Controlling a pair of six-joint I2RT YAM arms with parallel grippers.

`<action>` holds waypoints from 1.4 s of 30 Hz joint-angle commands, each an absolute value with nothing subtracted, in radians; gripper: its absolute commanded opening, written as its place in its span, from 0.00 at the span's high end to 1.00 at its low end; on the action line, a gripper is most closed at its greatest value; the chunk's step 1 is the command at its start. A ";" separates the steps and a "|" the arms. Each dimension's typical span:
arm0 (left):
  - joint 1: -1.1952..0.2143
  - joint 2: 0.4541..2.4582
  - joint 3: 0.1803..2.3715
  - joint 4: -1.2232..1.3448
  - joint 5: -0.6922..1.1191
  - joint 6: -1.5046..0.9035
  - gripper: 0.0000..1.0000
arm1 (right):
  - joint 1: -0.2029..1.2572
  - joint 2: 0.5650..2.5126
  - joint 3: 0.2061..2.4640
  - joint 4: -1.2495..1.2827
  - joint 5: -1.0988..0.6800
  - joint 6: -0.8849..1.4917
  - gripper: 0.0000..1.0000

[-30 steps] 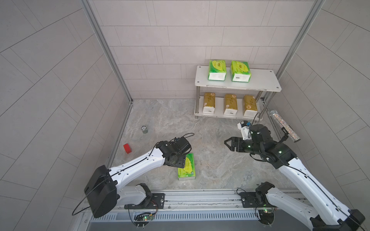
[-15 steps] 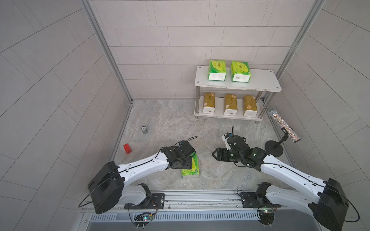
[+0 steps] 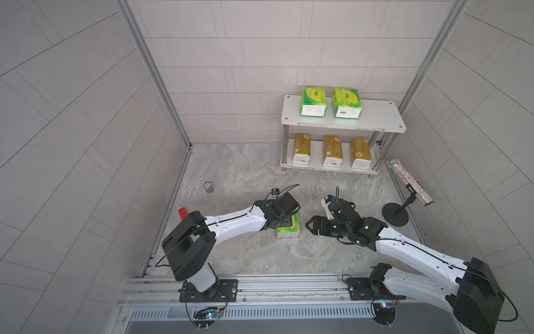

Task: Place the tissue boxes on the shelf by color
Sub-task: Move the box of tissues to the center of the board.

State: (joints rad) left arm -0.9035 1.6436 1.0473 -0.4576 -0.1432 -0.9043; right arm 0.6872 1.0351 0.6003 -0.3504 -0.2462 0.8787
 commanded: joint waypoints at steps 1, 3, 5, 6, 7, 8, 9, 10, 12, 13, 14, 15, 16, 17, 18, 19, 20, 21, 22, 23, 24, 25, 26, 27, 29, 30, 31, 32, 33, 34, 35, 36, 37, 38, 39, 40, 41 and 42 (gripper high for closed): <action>-0.894 1.694 1.127 -0.541 -0.163 -0.876 0.32 | 0.690 1.034 0.588 -0.324 -0.217 0.902 0.14; -0.894 1.665 1.175 -0.590 -0.171 -0.847 0.29 | 0.683 1.022 0.582 -0.324 -0.209 0.907 0.14; -0.886 1.620 1.214 -0.646 -0.176 -0.816 0.25 | 0.674 1.000 0.570 -0.325 -0.197 0.920 0.13; -0.880 1.595 1.234 -0.669 -0.180 -0.796 0.24 | 0.667 0.990 0.561 -0.325 -0.193 0.929 0.13; -0.877 1.575 1.249 -0.680 -0.192 -0.776 0.23 | 0.661 0.980 0.552 -0.325 -0.194 0.936 0.13; -0.874 1.564 1.257 -0.672 -0.194 -0.738 0.21 | 0.655 0.974 0.545 -0.324 -0.196 0.939 0.13; -0.867 1.562 1.276 -0.678 -0.189 -0.683 0.20 | 0.652 0.971 0.540 -0.325 -0.199 0.942 0.13; -0.862 1.573 1.298 -0.691 -0.188 -0.641 0.20 | 0.650 0.967 0.534 -0.325 -0.201 0.943 0.13; -0.839 1.638 1.369 -0.745 -0.152 -0.532 0.20 | 0.648 0.968 0.528 -0.325 -0.210 0.947 0.13; -0.828 1.674 1.402 -0.772 -0.112 -0.473 0.19 | 0.648 0.970 0.527 -0.325 -0.215 0.949 0.13; -0.812 1.717 1.448 -0.809 -0.049 -0.395 0.19 | 0.648 0.973 0.527 -0.325 -0.219 0.950 0.13; -0.802 1.751 1.470 -0.835 -0.020 -0.334 0.19 | 0.647 0.975 0.528 -0.325 -0.222 0.951 0.13; -0.798 1.769 1.478 -0.845 -0.007 -0.283 0.19 | 0.648 0.975 0.528 -0.326 -0.222 0.951 0.13; -0.793 1.782 1.481 -0.847 0.004 -0.233 0.19 | 0.647 0.974 0.528 -0.327 -0.222 0.951 0.13; -0.792 1.792 1.487 -0.853 0.009 -0.195 0.18 | 0.648 0.974 0.528 -0.328 -0.221 0.951 0.13; -0.789 1.799 1.494 -0.864 0.018 -0.166 0.17 | 0.648 0.974 0.528 -0.329 -0.221 0.950 0.13; -0.786 1.810 1.504 -0.874 0.023 -0.139 0.17 | 0.647 0.977 0.528 -0.329 -0.222 0.949 0.13; -0.785 1.822 1.513 -0.885 0.024 -0.116 0.16 | 0.648 0.981 0.528 -0.330 -0.225 0.950 0.13; -0.784 1.832 1.520 -0.892 0.018 -0.101 0.16 | 0.647 0.984 0.528 -0.329 -0.227 0.948 0.13; -0.784 1.845 1.522 -0.892 0.013 -0.086 0.16 | 0.648 0.989 0.529 -0.330 -0.230 0.947 0.13; -0.782 1.857 1.524 -0.892 0.009 -0.078 0.16 | 0.647 0.997 0.531 -0.330 -0.232 0.944 0.13; -0.781 1.870 1.526 -0.892 0.011 -0.064 0.15 | 0.647 1.004 0.534 -0.330 -0.236 0.942 0.13; -0.780 1.882 1.526 -0.888 0.015 -0.056 0.15 | 0.648 1.011 0.538 -0.329 -0.238 0.939 0.13; -0.779 1.893 1.521 -0.880 0.027 -0.044 0.15 | 0.648 1.018 0.543 -0.330 -0.243 0.935 0.13; -0.777 1.903 1.506 -0.856 0.047 -0.032 0.15 | 0.647 1.031 0.551 -0.330 -0.251 0.928 0.13; -0.774 1.911 1.500 -0.844 0.061 -0.029 0.15 | 0.648 1.037 0.557 -0.330 -0.254 0.924 0.13; -0.772 1.919 1.498 -0.838 0.066 -0.029 0.15 | 0.647 1.043 0.561 -0.329 -0.259 0.920 0.13; -0.769 1.927 1.495 -0.830 0.059 -0.034 0.15 | 0.647 1.050 0.564 -0.330 -0.266 0.917 0.13; -0.764 1.935 1.490 -0.824 0.052 -0.039 0.16 | 0.648 1.056 0.567 -0.330 -0.270 0.912 0.13; -0.760 1.941 1.486 -0.819 0.052 -0.042 0.16 | 0.647 1.061 0.568 -0.328 -0.273 0.911 0.13; -0.754 1.945 1.479 -0.810 0.047 -0.054 0.17 | 0.648 1.064 0.568 -0.328 -0.273 0.911 0.13; -0.749 1.945 1.468 -0.796 0.041 -0.070 0.18 | 0.647 1.065 0.566 -0.327 -0.269 0.913 0.13; -0.742 1.942 1.453 -0.783 0.039 -0.089 0.19 | 0.648 1.065 0.565 -0.327 -0.268 0.918 0.13; -0.735 1.939 1.437 -0.767 0.037 -0.115 0.21 | 0.646 1.063 0.565 -0.325 -0.266 0.924 0.13; -0.728 1.933 1.422 -0.753 0.032 -0.142 0.23 | 0.648 1.061 0.565 -0.322 -0.265 0.933 0.13; -0.718 1.929 1.404 -0.739 0.031 -0.182 0.25 | 0.647 1.056 0.562 -0.319 -0.263 0.943 0.13; -0.711 1.923 1.392 -0.734 0.029 -0.234 0.28 | 0.648 1.050 0.555 -0.307 -0.256 0.958 0.13; -0.706 1.917 1.378 -0.726 0.031 -0.289 0.29 | 0.647 1.041 0.548 -0.291 -0.249 0.972 0.13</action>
State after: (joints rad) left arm -0.7341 1.9022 1.4429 -0.7483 0.0750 -0.1436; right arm 0.6487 1.0626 0.5438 -0.3145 -0.2687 0.9382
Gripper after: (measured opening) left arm 0.720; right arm 0.871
